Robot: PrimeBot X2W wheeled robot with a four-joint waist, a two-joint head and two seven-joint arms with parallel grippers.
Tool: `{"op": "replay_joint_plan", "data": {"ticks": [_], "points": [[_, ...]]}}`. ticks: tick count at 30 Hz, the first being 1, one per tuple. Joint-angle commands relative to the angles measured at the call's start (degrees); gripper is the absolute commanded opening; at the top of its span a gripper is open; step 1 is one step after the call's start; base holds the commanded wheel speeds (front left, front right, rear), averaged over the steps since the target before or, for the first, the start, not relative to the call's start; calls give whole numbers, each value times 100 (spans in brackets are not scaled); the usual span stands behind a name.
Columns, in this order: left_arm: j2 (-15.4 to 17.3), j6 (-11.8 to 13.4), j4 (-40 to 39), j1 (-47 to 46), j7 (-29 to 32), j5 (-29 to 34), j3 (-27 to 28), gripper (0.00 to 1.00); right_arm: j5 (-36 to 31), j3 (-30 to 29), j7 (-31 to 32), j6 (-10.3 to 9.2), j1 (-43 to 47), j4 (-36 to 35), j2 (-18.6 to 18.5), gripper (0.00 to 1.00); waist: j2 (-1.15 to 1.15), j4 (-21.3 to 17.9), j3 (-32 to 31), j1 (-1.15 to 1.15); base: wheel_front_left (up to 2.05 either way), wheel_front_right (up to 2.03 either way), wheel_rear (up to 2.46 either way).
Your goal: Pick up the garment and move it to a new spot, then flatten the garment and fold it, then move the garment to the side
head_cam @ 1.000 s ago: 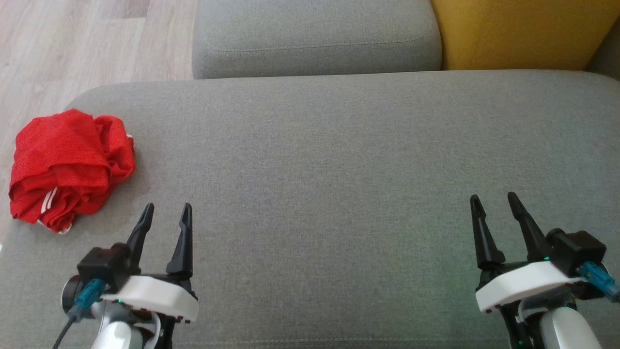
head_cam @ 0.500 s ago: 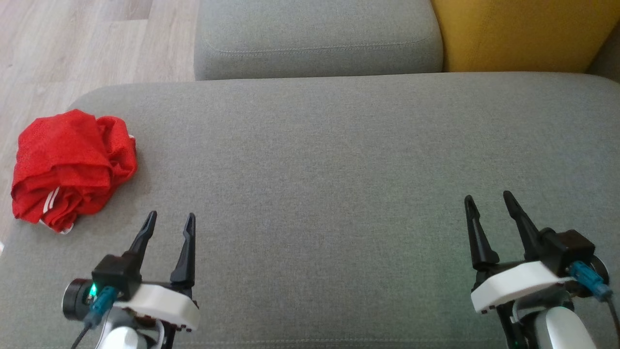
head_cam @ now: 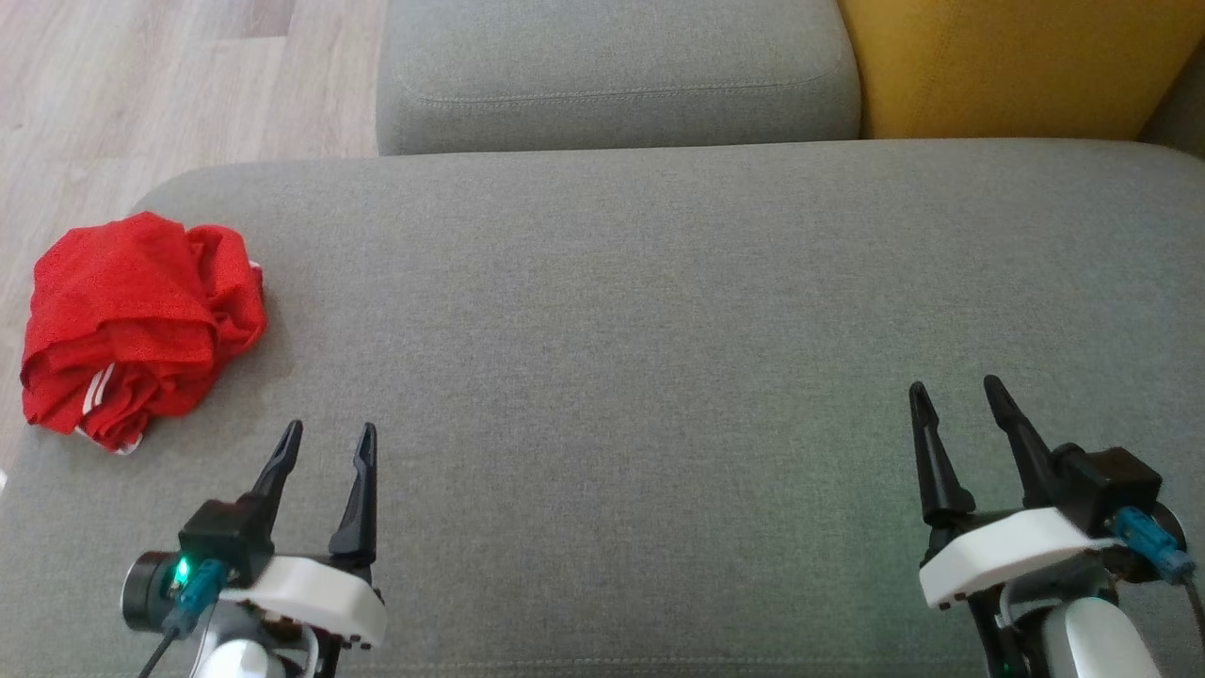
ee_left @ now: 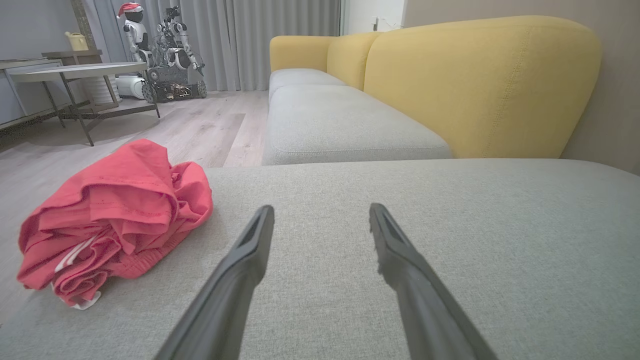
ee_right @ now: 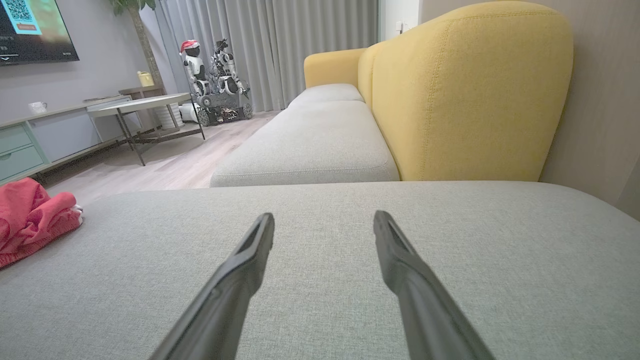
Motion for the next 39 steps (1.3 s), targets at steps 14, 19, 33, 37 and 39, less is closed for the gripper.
{"op": "replay_joint_plan", "data": {"ticks": [14,19,33,37,39], "points": [[85,99,-145,-279,-60,-110,182,100,1,85,27,-4,-119,-188,-12,100,0,35,10,0,0,0,0],[84,138,-120,-325,-51,-148,190,100,-49,56,45,-4,-99,-261,-11,100,0,222,8,0,0,0,0],[265,293,-208,-401,-14,-220,344,100,-29,233,168,-4,-73,-524,-11,100,0,1576,25,0,0,0,0],[314,339,-242,-347,-1,-233,375,100,-17,286,170,-4,-91,-526,-11,100,0,1878,20,0,0,0,0],[339,355,-260,-316,1,-242,391,100,-6,302,168,-4,-95,-527,-11,100,0,1989,20,0,0,0,0]]}}
